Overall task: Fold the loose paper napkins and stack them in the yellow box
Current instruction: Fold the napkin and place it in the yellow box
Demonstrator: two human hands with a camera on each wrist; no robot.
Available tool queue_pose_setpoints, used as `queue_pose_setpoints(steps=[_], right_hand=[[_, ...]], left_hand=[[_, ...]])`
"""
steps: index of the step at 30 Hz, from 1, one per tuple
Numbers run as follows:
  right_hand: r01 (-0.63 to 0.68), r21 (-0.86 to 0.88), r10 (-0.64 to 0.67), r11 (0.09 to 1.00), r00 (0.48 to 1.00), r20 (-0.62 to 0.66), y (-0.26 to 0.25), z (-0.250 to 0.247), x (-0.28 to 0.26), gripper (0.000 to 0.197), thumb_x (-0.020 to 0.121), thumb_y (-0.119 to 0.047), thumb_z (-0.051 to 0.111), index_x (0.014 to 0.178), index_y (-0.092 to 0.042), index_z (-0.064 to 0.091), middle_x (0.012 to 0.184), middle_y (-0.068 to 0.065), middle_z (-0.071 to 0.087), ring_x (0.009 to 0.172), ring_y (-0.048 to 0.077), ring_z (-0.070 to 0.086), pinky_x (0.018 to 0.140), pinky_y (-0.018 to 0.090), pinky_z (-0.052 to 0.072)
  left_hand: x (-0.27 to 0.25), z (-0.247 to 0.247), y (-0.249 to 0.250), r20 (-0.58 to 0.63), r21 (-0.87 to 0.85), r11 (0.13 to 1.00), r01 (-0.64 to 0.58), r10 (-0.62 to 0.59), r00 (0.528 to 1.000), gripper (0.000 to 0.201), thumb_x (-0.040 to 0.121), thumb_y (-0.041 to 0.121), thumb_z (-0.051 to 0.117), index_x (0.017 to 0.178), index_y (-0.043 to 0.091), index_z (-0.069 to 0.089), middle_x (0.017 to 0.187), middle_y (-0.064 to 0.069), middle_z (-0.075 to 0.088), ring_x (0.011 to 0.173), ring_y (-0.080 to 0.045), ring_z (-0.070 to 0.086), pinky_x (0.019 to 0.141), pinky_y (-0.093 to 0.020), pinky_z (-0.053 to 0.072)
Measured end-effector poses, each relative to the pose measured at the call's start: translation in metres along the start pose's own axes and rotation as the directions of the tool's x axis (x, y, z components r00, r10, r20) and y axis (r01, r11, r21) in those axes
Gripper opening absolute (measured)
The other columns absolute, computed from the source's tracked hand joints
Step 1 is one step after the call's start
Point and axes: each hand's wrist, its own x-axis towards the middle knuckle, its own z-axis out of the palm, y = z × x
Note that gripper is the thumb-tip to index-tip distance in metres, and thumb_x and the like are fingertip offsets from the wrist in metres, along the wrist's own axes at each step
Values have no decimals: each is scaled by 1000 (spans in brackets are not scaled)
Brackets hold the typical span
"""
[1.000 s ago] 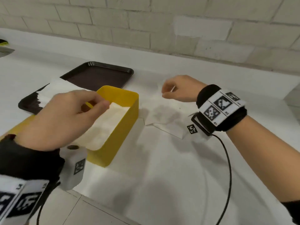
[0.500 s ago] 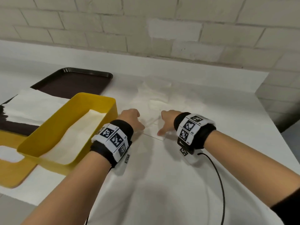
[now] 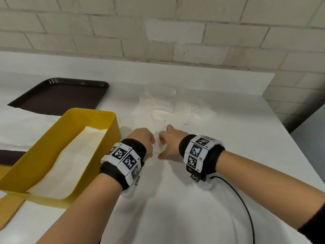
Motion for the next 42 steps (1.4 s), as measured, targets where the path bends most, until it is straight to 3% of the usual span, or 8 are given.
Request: queue_pose_setpoints(steps=[3,8,12,20,23,28,38,42], right_hand=[[64,-9,-65,998,994,-85,-4,5,5,15,82,-23,65,96,-22,60,102,-2,45,91,25,57,79,36,48],[113,16,-112,993,992,-58,-3,2,12,10,85,-15,56,80,-24,55,102,1,61,90,22,60,78,33,50],[204,228,-197,952,979,-54,12,-28,2,26,86,-13,57,65,-25,49,88,-5,54,84,12,50,67,12,38],[360,655,-66,664,901,-428,32,-62,-27,9,87,-20,62,90,-17,54,84,-8,55,75,5,53,73,13,42],[369,691,-4,622,883,-469,36,-56,-33,8,87,-14,62,86,-20,56,84,-8,60,83,13,58,77,27,47],[412,724,128,553,817,-563,39,-45,-38,16,85,-14,63,78,-26,56,64,-7,60,68,8,56,74,26,43],[354,784,79,510,888,-453,42,-30,-37,23,79,-3,68,68,-21,59,72,-4,55,76,13,57,76,28,44],[322,747,118,582,876,-468,40,-27,-33,36,86,-16,63,53,-24,49,65,-9,54,64,7,52,63,18,38]], left_hand=[[0,-1,-1,0,-1,1000,-9,9,1000,43,74,5,71,114,20,62,122,-1,59,107,-19,57,82,-23,43],[-4,-2,-2,-10,-9,999,-44,44,999,45,76,7,68,118,20,61,123,-1,59,107,-18,57,85,-23,44],[-9,-7,-5,-119,-148,978,-147,130,984,24,86,20,63,110,19,65,118,-1,58,105,-17,54,81,-21,36],[-21,-21,-11,-482,-592,638,-492,208,851,23,96,20,47,78,25,59,73,8,60,70,-11,52,62,-24,39],[-25,-25,-6,-523,-675,542,-500,126,843,22,98,20,42,87,17,60,72,5,58,65,-9,50,56,-20,38],[-21,-23,-3,-551,-710,509,-486,28,834,20,99,21,39,96,15,58,85,1,61,81,-18,54,73,-33,42],[-23,-12,8,-521,-754,458,-472,21,853,17,97,16,42,108,27,49,82,-1,59,74,-13,56,60,-24,42],[-24,-10,8,-531,-729,461,-506,86,843,23,94,12,48,109,29,51,88,-3,60,76,-15,57,59,-21,41]])
